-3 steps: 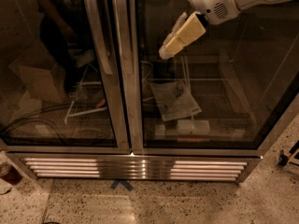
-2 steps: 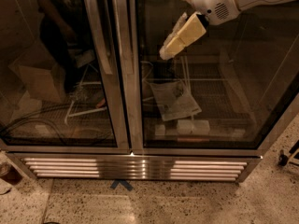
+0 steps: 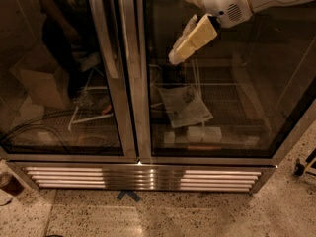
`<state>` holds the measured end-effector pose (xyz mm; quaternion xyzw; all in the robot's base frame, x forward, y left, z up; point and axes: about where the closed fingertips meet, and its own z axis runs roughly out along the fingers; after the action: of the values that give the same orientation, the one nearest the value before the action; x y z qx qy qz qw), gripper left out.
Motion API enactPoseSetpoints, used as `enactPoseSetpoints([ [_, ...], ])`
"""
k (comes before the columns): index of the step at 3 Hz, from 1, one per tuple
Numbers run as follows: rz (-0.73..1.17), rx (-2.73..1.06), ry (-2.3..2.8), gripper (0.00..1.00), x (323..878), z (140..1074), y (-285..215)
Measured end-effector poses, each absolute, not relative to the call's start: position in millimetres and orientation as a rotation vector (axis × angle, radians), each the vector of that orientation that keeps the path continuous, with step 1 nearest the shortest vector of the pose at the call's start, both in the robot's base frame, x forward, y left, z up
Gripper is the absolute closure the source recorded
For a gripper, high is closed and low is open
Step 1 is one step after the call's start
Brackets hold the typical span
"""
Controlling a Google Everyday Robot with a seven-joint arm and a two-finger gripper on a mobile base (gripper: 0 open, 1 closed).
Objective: Place 7up can into top drawer
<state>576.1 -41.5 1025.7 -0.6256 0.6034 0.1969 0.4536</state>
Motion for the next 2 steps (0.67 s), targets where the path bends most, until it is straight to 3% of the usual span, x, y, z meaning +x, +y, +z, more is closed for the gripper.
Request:
enactPoseSetpoints([
  [1, 0.500, -1.549, 1.482, 0.50, 575.0, 1024.8, -40.4],
  [2, 0.501, -1.550, 1.482, 0.55, 574.9, 1024.6, -40.2],
])
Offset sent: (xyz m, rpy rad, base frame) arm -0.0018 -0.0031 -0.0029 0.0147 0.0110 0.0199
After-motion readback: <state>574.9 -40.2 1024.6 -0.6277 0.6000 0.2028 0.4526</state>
